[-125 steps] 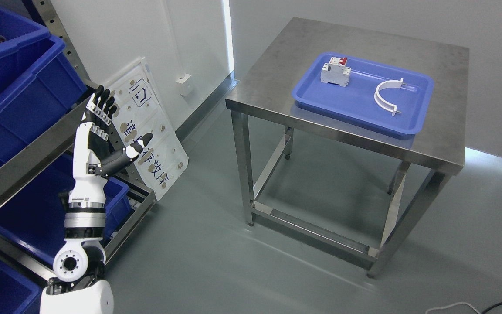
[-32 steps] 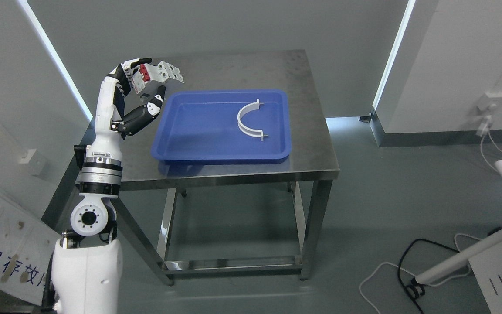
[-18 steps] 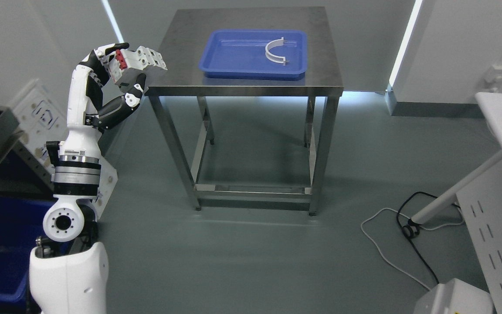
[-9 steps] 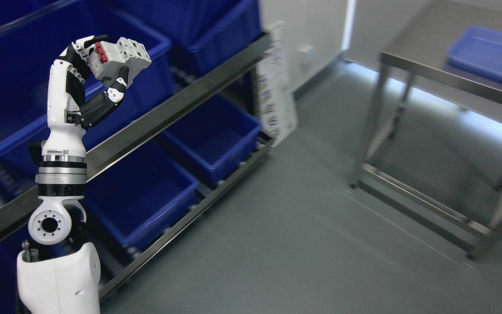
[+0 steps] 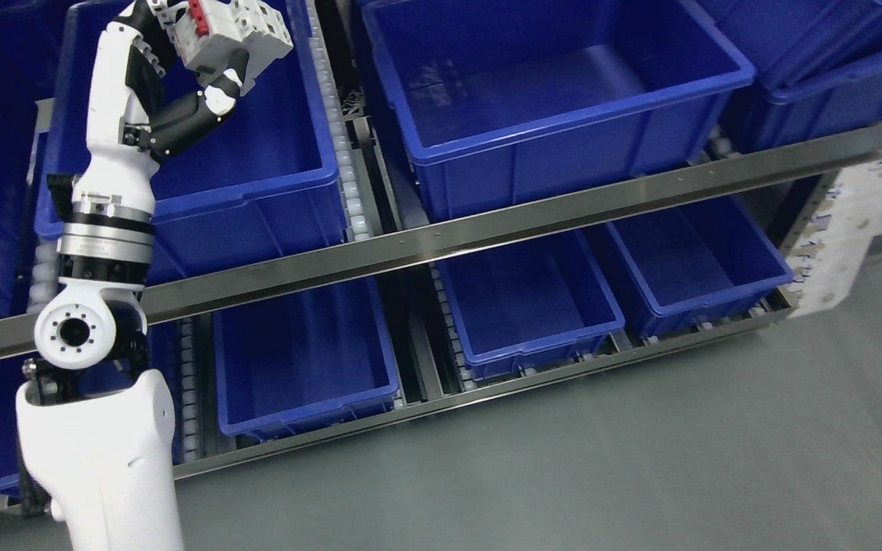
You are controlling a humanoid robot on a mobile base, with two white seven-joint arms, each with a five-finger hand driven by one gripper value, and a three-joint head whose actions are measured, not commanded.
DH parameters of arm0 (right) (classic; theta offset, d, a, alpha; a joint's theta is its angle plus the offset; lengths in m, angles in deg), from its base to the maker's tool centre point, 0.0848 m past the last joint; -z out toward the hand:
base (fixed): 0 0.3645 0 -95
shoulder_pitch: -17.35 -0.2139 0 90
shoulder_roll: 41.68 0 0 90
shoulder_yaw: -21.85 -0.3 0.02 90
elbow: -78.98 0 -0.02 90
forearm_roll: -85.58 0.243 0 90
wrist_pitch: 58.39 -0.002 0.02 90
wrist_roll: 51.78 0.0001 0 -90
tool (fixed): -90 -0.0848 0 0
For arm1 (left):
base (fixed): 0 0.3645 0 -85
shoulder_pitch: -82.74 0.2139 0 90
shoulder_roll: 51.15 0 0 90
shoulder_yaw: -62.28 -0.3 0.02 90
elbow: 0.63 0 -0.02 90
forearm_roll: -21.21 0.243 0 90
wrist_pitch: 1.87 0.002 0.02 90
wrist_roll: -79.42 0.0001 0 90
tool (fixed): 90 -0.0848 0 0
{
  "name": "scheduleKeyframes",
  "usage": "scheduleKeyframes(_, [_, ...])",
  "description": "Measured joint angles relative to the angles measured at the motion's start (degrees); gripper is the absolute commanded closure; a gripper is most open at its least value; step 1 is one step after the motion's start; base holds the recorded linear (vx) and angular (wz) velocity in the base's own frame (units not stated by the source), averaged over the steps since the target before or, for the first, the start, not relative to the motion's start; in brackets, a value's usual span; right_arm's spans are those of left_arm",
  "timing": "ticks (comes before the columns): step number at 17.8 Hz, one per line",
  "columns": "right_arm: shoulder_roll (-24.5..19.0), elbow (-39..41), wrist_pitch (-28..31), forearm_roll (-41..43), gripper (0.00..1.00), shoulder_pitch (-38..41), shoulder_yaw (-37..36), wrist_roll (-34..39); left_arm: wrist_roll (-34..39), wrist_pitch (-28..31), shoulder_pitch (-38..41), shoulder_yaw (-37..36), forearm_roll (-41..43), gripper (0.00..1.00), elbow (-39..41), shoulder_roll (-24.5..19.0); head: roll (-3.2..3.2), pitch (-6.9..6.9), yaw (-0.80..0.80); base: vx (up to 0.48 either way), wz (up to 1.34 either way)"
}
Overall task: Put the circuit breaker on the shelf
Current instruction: 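Carry the breaker in the left hand while turning toward the blue bins, then lower the breaker into the upper blue bin with the left hand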
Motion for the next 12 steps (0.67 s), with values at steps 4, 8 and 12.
scheduleKeyframes(4, [0.00,0.00,-0.02,0.00,0.00,-0.01,0.00,0.00,-7.72,3.31,-4.95,-1.06,2.98,0.88,-3.43,-1.16,0.00,0.00,0.00,0.158,0.38])
scheduleKeyframes(8, [0.00,0.00,-0.02,0.00,0.00,0.00,0.00,0.00,-14.66,4.17,-9.59,-3.24,8.14,0.87,-8.72,-3.96,0.00,0.00,0.00,0.220,0.17])
scheduleKeyframes(12, [0.00,0.00,-0.02,0.00,0.00,0.02,0.00,0.00,-16.89,4.08,-15.61,-5.62,14.65,0.87,-17.91,-7.57,0.00,-0.02,0.00,0.241,-0.05])
